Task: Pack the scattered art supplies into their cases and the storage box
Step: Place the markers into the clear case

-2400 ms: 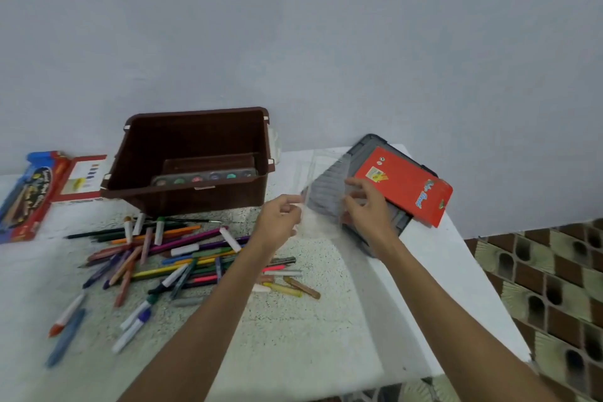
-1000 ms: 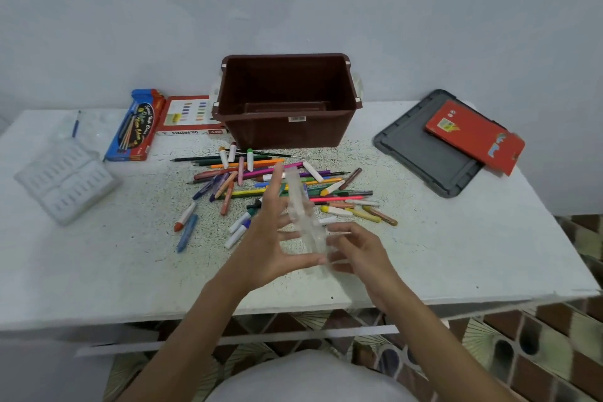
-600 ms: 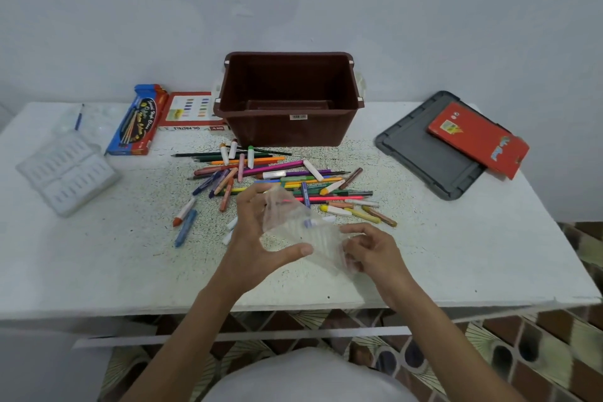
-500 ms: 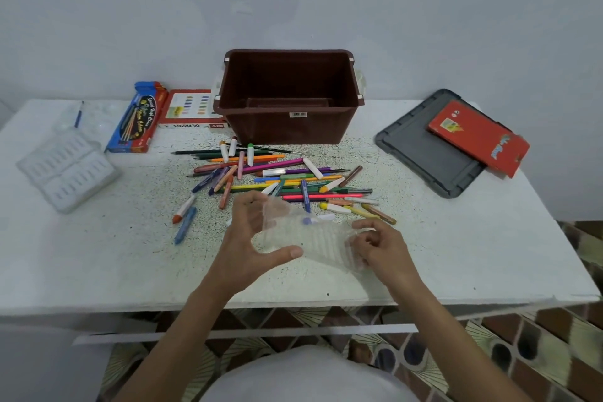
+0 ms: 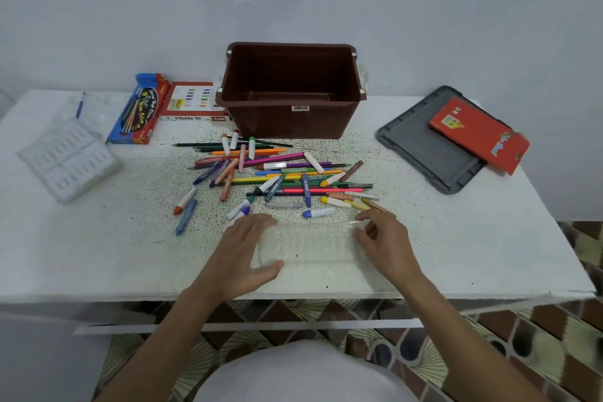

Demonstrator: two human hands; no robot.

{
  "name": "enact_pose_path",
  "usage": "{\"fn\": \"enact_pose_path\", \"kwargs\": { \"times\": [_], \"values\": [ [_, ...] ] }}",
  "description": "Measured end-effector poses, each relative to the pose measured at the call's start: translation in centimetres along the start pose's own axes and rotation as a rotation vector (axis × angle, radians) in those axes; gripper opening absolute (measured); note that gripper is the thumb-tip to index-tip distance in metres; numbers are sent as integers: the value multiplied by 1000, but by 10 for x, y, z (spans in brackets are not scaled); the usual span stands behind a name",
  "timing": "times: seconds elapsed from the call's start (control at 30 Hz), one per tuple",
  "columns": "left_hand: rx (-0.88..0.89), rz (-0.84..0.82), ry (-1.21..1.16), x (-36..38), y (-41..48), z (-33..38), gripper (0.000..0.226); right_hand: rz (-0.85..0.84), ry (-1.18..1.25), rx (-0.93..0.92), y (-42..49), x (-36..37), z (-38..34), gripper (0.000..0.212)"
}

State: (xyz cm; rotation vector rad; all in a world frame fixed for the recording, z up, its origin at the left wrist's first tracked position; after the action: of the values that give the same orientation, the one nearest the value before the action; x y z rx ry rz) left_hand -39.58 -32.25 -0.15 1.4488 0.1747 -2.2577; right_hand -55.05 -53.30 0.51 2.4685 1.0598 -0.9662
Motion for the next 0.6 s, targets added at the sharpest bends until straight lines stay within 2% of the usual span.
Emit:
{"fn": "enact_pose_path", "kwargs": {
  "times": [0.2,0.37,0.5,0.6],
  "values": [
    [75,-80,59,11,7,4,71,-45,-115,-82,5,10,-10,18],
    [81,-63,64,12,10,2,67,-24,-291,-286,14,18,-37,17],
    [69,-45,69,11,9,3,64,-91,-340,-464,24,35,-60,13],
    [66,-26,72,9,9,4,64,-135,-390,-520,34,46,-70,6]
  ]
}}
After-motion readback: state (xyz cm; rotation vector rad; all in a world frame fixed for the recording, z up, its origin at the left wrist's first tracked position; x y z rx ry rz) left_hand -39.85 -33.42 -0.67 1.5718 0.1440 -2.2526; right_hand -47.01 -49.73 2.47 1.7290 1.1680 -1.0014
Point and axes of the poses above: each hand's wrist, its own y-axis towards the middle knuckle, its own x-axis out of the palm, z = x × y, the point moved 9 cm from there along y, towards the middle knuckle, and after that the axes turned 6 degrees about y, right-handed, at the moved point
